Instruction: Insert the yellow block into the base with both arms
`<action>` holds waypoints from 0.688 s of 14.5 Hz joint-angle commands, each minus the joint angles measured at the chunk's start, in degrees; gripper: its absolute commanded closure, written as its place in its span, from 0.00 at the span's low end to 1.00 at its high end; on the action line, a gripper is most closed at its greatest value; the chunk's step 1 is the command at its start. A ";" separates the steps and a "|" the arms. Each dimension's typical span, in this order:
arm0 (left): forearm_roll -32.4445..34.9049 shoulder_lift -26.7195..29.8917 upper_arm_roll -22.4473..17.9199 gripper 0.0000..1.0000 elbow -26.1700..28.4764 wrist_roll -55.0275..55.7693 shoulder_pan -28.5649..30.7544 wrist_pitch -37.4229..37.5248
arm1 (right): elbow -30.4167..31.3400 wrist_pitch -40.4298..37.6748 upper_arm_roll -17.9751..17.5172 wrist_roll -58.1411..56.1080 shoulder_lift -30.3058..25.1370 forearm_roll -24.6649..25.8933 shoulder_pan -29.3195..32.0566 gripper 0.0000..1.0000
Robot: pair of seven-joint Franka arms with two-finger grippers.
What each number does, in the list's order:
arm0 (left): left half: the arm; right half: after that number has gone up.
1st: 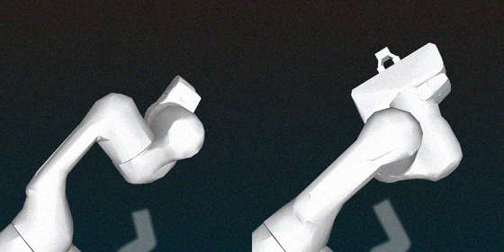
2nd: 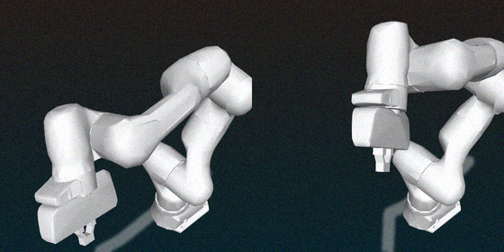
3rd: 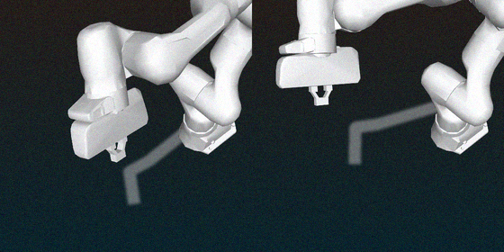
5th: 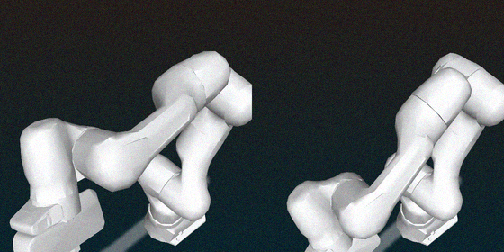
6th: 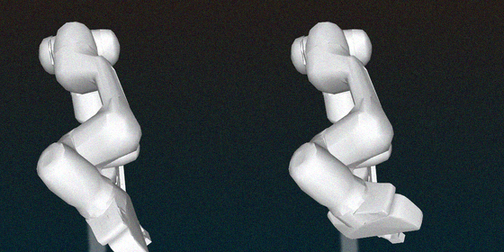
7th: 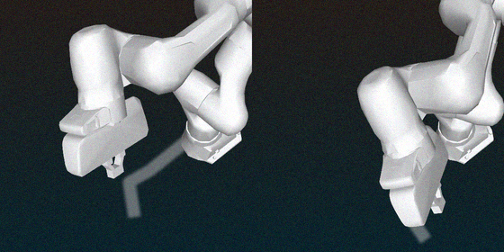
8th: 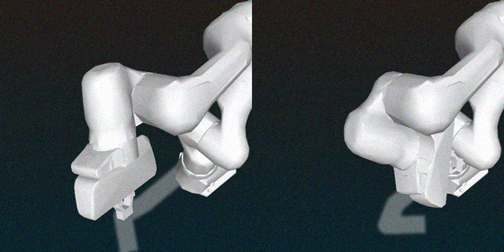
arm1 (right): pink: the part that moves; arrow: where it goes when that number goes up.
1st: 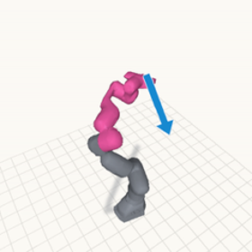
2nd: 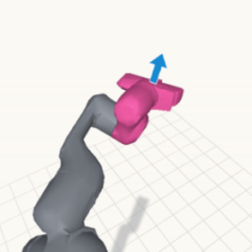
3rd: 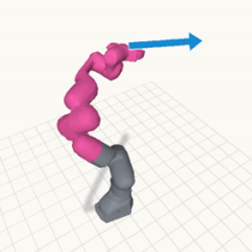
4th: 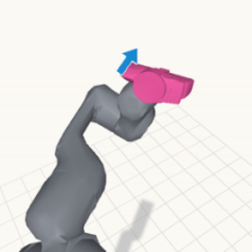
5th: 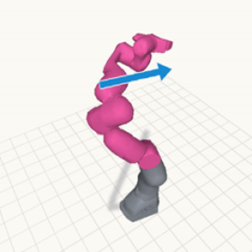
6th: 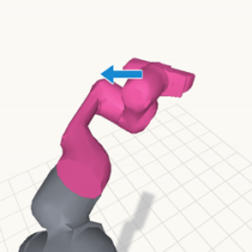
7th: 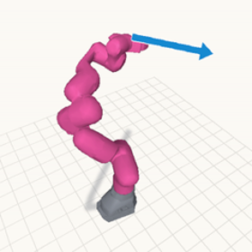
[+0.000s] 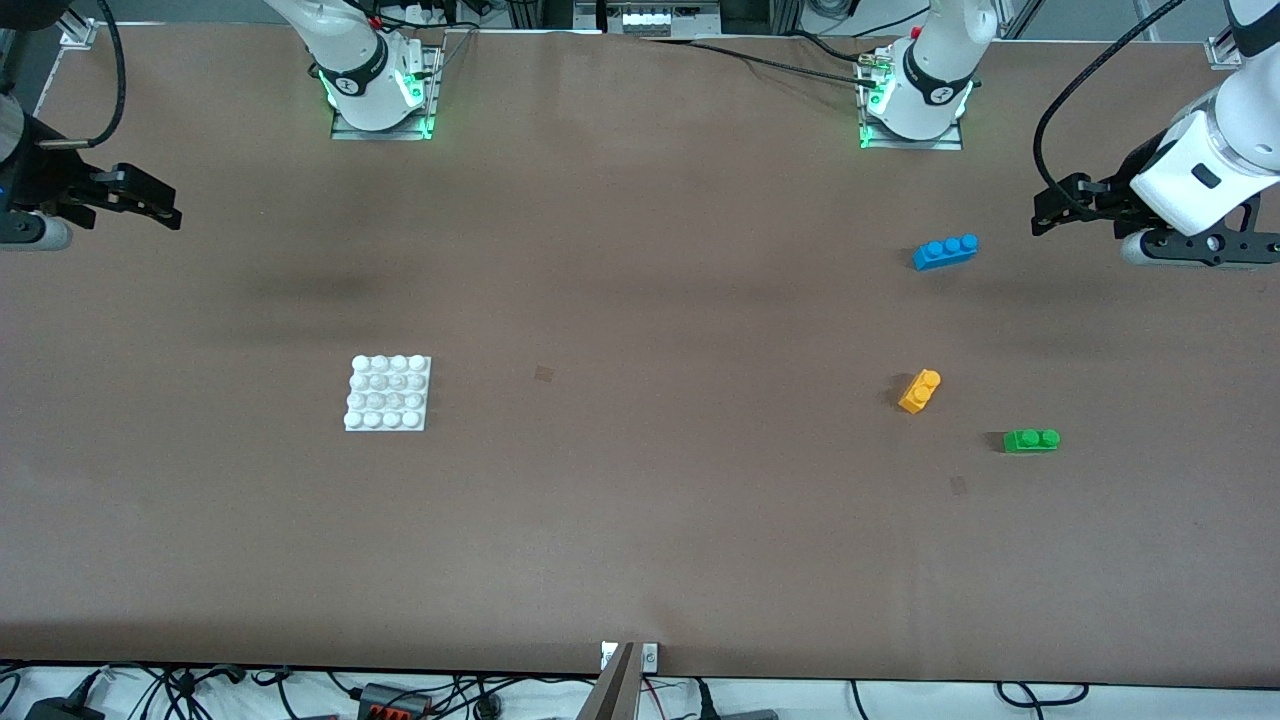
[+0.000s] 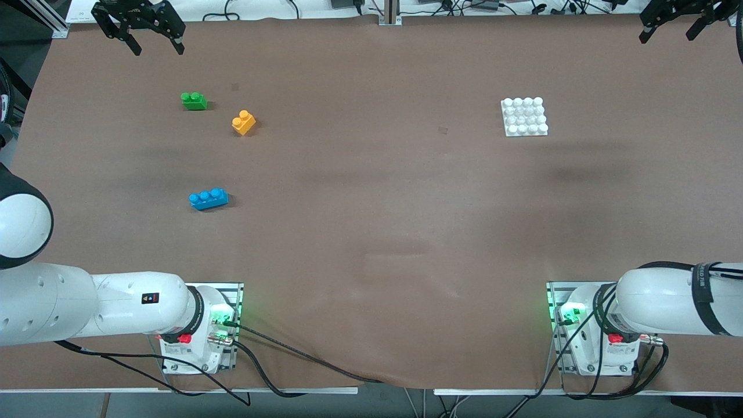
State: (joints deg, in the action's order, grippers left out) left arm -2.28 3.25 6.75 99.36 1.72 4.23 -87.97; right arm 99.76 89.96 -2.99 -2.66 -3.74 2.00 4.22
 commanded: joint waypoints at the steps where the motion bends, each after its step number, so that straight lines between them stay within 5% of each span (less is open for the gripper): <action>1: 0.44 -0.44 0.02 0.00 -1.01 -1.02 0.17 1.13 | -0.44 -0.40 0.00 0.73 3.02 -0.15 -0.44 0.00; 8: 0.53 -0.44 0.10 0.00 -1.10 -0.93 0.16 1.22 | -11.24 -0.14 0.00 -0.67 20.77 -0.94 -0.97 0.00; 10: 0.53 -0.44 0.10 0.00 -1.10 -0.84 0.16 1.39 | -11.78 4.48 -0.70 -0.16 25.00 -6.35 -1.32 0.00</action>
State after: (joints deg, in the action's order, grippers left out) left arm -2.28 3.25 6.76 99.34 1.72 4.22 -87.76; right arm 92.07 92.45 -3.10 -2.80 16.17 -0.05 3.52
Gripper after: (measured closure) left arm 0.000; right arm 0.000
